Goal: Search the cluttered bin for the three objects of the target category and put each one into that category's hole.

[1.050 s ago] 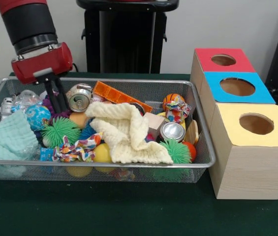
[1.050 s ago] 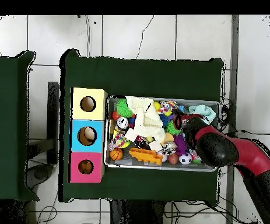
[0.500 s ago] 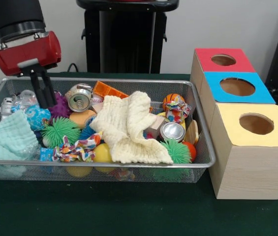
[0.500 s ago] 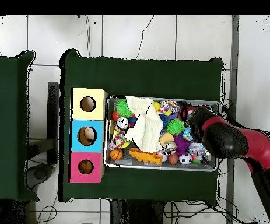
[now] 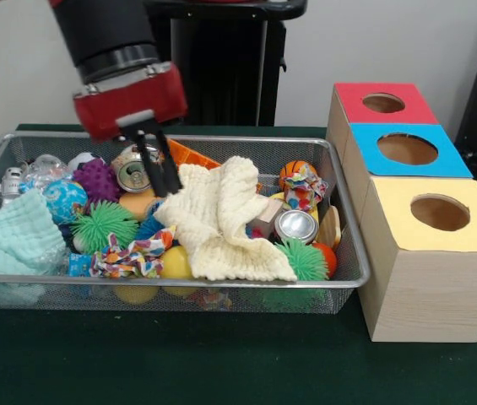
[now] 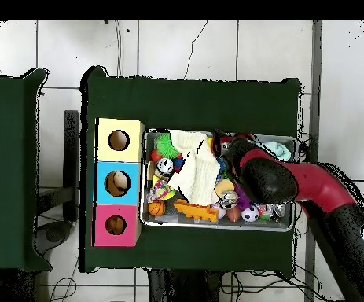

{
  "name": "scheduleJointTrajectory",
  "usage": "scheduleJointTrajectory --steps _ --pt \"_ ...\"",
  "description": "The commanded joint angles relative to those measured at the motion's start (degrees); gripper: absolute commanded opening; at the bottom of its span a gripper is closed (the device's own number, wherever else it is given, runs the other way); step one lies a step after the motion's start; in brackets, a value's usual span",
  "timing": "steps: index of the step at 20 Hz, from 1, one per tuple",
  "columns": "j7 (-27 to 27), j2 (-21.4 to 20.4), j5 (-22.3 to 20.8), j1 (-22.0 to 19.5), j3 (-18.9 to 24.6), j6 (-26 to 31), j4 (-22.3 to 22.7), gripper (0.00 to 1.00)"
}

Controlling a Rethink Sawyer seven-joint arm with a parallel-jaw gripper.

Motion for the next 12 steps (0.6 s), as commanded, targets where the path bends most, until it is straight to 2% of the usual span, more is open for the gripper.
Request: scheduleJointTrajectory --steps 1,4,6,10,12 --pt "13.88 4.4 0.5 5.46 -7.42 -8.83 3.98 0.0" --pt "13.17 6.17 0.7 5.86 -8.51 -12.5 4.53 0.0" --pt "13.29 5.83 1.32 6.6 -9.53 -13.6 5.02 0.0" --pt "10.83 8.5 1.6 7.15 -10.59 -14.23 4.43 0.0" --pt "9.52 9.6 1.47 7.8 -12.28 -12.81 3.67 0.0"
